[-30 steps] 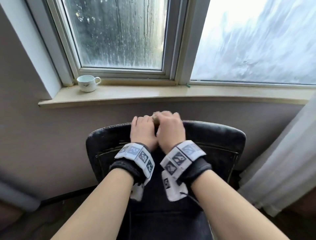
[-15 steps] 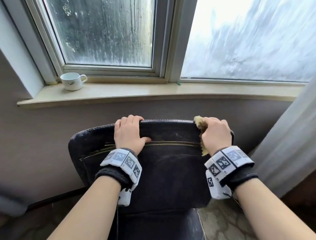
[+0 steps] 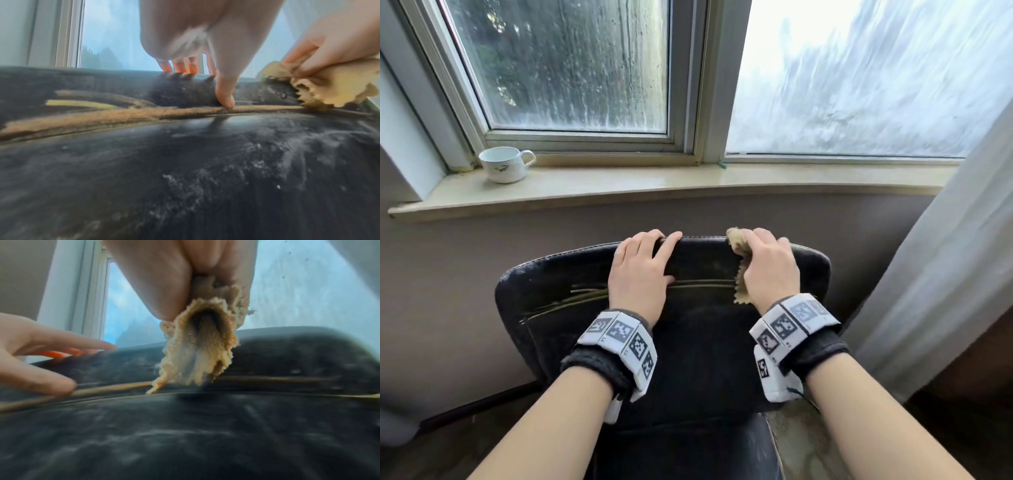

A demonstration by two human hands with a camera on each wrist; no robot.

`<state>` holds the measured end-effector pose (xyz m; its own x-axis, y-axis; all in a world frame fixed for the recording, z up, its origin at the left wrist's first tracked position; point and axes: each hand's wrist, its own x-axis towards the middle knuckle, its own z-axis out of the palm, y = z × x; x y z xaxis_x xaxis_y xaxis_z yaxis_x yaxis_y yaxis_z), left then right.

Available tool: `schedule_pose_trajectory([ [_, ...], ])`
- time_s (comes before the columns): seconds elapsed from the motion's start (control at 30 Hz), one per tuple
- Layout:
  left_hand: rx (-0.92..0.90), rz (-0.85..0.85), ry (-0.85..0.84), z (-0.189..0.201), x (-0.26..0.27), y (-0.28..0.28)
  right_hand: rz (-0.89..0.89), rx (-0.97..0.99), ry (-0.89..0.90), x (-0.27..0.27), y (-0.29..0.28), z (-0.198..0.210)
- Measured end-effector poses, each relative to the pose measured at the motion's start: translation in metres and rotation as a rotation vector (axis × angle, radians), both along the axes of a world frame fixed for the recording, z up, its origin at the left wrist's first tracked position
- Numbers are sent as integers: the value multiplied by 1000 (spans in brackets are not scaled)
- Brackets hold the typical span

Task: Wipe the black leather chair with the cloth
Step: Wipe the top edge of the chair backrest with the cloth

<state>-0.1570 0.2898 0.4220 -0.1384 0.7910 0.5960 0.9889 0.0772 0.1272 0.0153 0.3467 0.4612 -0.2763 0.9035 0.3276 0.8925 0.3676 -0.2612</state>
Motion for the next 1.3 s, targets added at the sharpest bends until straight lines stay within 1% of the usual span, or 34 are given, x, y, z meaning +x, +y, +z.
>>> schedule_pose_trajectory([
  [0.1, 2, 16, -29, -2, 1, 0, -119, -36, 39, 49, 12, -2],
  [0.2, 22, 47, -49, -6, 4, 4, -306, -187, -2, 105, 24, 3],
  [0.23, 26, 62, -55, -8, 6, 6, -366, -191, 25, 116, 26, 7],
  [0.27, 35, 76, -61, -10, 9, 9, -386, -128, 75, 118, 27, 10],
  [0.3, 45, 91, -67, -11, 11, 12, -342, -20, 135, 112, 29, 12],
  [0.33, 46, 99, -75, -12, 14, 13, -255, 80, 182, 98, 30, 13],
  [0.37, 45, 102, -79, -13, 15, 14, -153, 126, 213, 80, 29, 14],
  [0.43, 50, 98, -74, -14, 14, 12, 34, 102, 190, 45, 25, 7],
  [0.47, 52, 95, -68, -14, 12, 11, 80, 69, 146, 35, 23, 1],
  [0.53, 46, 84, -53, -13, 9, 9, 68, 47, 92, 34, 23, -8],
  [0.63, 38, 74, -50, -12, 9, 7, -5, 59, 75, 51, 22, -11],
  [0.7, 45, 67, -52, -11, 9, 5, -53, 41, 55, 62, 22, -7],
  [0.77, 37, 65, -64, -9, 9, 3, -149, -25, 14, 67, 26, 3],
  [0.83, 23, 68, -93, -6, 8, 4, -255, -84, 21, 59, 33, 16],
  [0.93, 2, 83, -109, -3, 8, 4, -296, -139, 6, 26, 30, 19],
  [1.03, 19, 102, -121, -1, 9, 5, -236, -157, 47, -20, 10, 16],
  [1.1, 50, 94, -178, 1, 8, 8, -111, -122, 90, -61, -8, 13],
  [1.17, 83, 41, -238, 8, 3, 9, 58, -95, 124, -101, -25, 7],
  [1.2, 55, 20, -243, 13, -3, 6, 120, -115, 148, -110, -28, 8],
  [1.23, -6, 17, -245, 15, -12, 0, 144, -149, 163, -108, -27, 12],
  [1.3, -123, 48, -282, 16, -30, -15, 98, -175, 222, -79, -17, 25],
])
